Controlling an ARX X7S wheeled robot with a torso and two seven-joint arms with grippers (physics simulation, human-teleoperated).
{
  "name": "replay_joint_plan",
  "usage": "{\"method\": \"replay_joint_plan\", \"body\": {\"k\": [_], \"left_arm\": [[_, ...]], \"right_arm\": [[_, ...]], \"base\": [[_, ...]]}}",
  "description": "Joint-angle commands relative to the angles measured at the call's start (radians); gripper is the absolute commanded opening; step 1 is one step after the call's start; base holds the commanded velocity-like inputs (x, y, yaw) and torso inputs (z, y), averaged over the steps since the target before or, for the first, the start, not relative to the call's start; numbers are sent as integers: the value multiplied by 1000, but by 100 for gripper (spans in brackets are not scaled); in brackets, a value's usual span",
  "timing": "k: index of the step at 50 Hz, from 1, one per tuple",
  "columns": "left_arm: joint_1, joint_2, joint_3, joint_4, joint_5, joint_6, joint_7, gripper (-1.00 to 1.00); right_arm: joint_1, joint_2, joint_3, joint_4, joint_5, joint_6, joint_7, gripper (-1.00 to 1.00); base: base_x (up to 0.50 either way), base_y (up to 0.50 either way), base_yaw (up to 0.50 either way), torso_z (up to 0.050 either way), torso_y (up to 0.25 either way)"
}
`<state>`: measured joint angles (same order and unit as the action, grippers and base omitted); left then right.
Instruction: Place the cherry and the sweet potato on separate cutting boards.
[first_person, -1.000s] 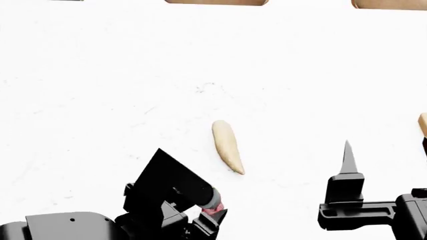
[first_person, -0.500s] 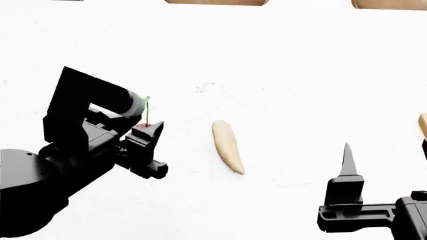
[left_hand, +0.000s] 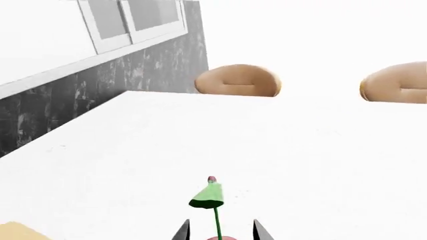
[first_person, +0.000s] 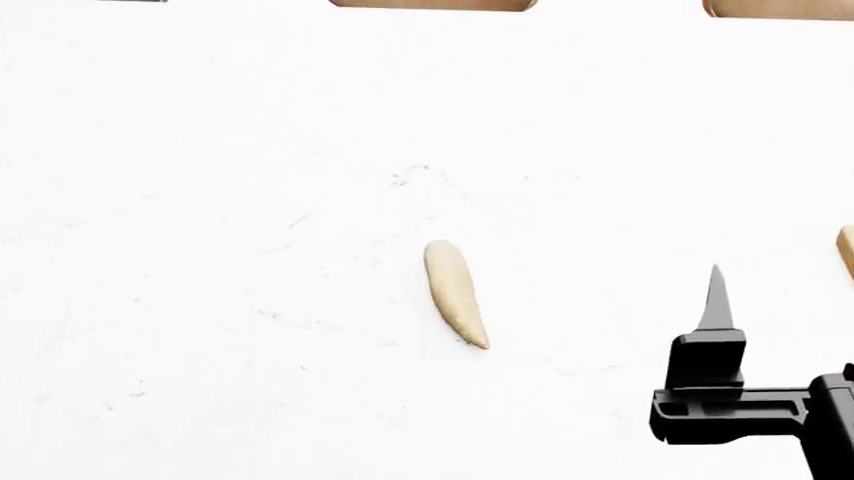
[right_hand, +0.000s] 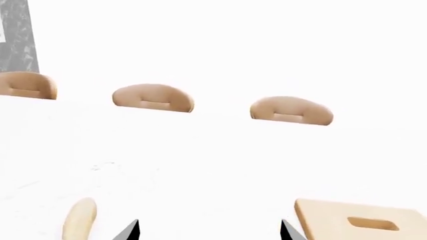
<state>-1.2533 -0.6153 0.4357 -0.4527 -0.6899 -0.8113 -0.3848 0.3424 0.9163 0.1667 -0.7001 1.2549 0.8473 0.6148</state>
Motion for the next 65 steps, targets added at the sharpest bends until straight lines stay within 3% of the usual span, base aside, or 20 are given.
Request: {"method": "replay_joint_plan", "body": {"k": [1, 11, 18, 38, 41, 47, 55, 65], "left_arm": [[-53, -1, -13, -265, 100, 150, 52, -100], [-195, 46, 38, -569, 197, 250, 102, -100], [-191, 49, 47, -603, 209, 273, 116, -100], [-218, 82, 70, -762, 248, 343, 148, -100], [-199, 74, 64, -746, 242, 338, 144, -100], [-28, -15, 24, -470, 171, 203, 76, -100], [37, -96, -28, -419, 141, 190, 21, -100], [64, -70, -30, -505, 149, 239, 29, -100]], "right_arm": [[15, -14, 10, -2, -18, 7, -9, 100], [25, -11, 0, -5, -15, 12, -5, 100], [17, -14, -5, -6, -25, 7, -11, 100], [2, -10, 0, -21, -22, 0, -12, 100], [-6, -5, 13, -29, -11, -2, -6, 100], [-42, -5, 62, -33, 16, -19, 1, 100], [-58, -13, 63, -34, 5, -27, -5, 100], [-79, -12, 74, -36, -1, -35, -12, 100]], "base": [[0, 0, 0, 0, 0], [0, 0, 0, 0, 0], [0, 0, 0, 0, 0], [473, -167, 0, 0, 1], [487, -204, 0, 0, 0], [158, -56, 0, 0, 0], [0, 0, 0, 0, 0], [0, 0, 0, 0, 0]]}}
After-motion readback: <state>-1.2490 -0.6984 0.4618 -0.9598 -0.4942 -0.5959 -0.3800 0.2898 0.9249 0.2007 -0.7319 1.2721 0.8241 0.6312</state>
